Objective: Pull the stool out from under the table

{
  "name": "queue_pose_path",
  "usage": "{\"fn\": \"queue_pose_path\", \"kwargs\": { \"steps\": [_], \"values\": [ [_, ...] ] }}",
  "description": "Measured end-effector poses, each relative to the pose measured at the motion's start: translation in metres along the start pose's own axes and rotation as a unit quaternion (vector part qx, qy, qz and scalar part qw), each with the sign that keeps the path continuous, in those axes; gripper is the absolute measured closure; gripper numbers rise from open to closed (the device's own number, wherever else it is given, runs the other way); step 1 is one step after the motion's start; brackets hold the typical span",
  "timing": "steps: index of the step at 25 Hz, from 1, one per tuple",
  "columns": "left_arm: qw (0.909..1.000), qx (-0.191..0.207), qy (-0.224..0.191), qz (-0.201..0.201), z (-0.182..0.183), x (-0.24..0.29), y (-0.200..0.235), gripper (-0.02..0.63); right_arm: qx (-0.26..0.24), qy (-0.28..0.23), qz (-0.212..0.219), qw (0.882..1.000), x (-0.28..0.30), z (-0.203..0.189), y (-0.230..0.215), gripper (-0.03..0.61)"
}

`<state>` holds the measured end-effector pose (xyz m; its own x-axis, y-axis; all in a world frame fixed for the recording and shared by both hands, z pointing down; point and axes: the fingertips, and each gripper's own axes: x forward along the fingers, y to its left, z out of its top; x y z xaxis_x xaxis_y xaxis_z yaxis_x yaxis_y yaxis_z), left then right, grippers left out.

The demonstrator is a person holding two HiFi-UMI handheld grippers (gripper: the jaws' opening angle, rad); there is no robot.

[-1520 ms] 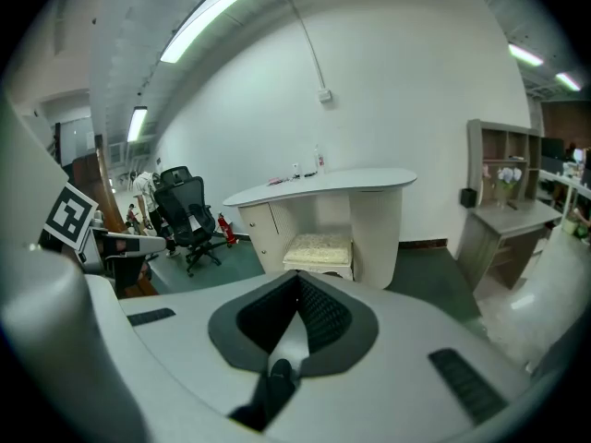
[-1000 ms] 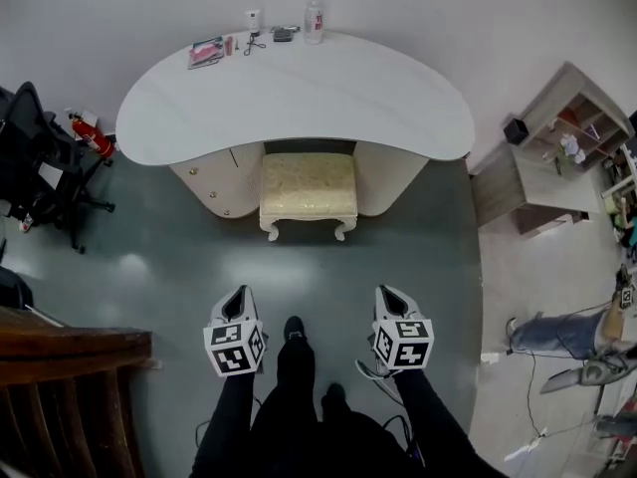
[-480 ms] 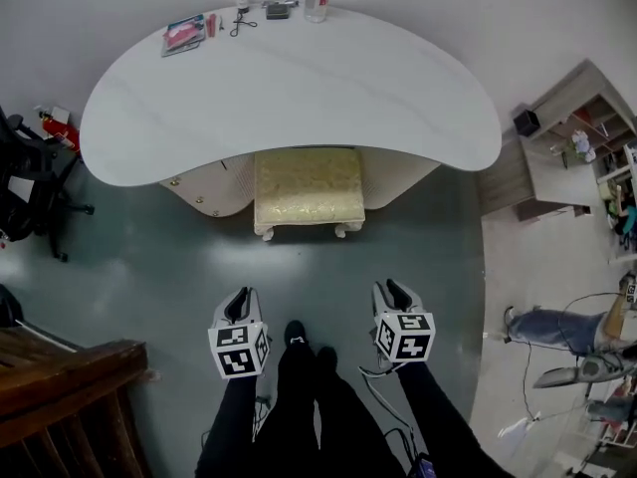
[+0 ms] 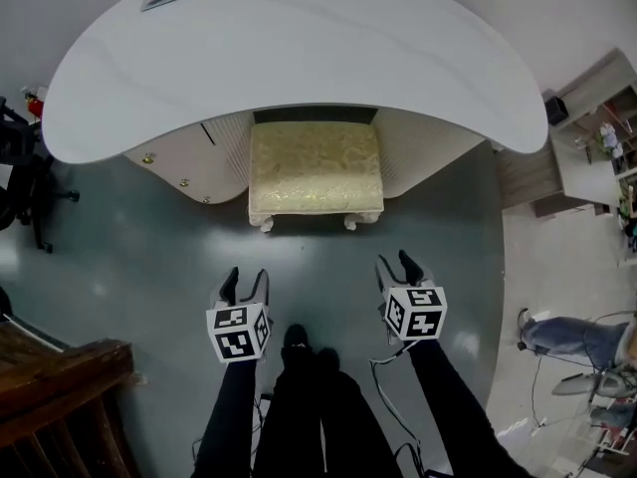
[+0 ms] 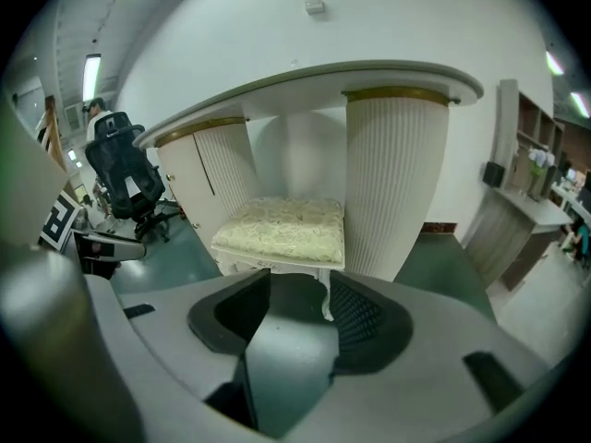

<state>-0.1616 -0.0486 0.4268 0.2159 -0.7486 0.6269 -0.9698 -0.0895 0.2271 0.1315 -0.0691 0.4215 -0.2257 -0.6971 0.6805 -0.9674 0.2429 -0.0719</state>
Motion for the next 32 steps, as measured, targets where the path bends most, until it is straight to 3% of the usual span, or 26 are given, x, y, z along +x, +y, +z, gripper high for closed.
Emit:
{"fn": "queue_pose_path", "kwargs": {
  "steps": [3,9,22,32],
  "values": [
    [1.0000,-0.003,-0.005,0.007,-0.017,0.035,0.009,0.347,0.002,-0.006,0.004,1.000,0.036,-0.015,-0.011,0.379],
    [0.9997,-0.007,-0.013,0.018,-0.051,0.101,0.030,0.284,0.015,-0.009,-0.003,1.000,0.100,-0.049,-0.038,0.304],
    [0.9994,-0.008,-0.019,0.027,-0.093,0.228,0.071,0.269,0.008,-0.030,-0.020,0.999,0.227,-0.096,-0.077,0.272],
    [0.9984,0.007,-0.047,0.029,-0.094,0.295,0.094,0.267,-0.005,-0.077,-0.023,0.997,0.284,-0.106,-0.085,0.272]
  ]
}}
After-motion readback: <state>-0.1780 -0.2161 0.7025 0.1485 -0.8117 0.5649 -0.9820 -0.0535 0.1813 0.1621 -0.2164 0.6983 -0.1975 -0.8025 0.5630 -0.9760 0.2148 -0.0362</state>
